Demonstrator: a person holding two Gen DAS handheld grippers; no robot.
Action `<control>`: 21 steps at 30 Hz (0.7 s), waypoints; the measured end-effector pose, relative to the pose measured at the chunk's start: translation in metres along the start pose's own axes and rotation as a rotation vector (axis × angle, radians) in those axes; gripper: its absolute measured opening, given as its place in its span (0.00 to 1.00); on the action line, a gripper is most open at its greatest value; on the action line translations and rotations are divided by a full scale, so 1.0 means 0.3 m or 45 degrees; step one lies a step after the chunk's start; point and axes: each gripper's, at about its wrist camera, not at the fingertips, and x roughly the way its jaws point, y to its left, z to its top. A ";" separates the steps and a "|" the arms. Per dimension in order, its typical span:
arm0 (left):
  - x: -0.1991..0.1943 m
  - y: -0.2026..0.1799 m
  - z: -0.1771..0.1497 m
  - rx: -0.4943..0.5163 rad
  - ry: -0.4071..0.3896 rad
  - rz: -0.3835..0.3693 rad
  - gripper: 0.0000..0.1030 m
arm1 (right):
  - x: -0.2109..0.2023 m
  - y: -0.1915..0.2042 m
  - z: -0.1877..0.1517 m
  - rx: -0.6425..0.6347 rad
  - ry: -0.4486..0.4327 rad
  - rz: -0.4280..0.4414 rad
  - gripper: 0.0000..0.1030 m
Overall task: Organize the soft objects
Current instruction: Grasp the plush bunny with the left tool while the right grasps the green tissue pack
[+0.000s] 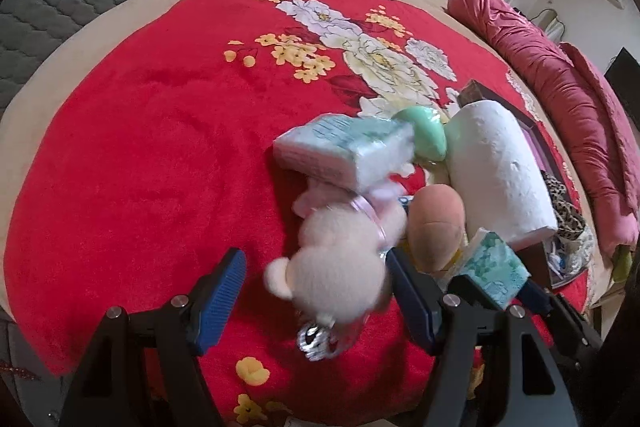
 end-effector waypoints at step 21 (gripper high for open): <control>0.069 -0.009 -0.013 0.097 -0.013 -0.054 0.60 | -0.081 -0.096 -0.012 -0.015 -0.019 0.144 0.39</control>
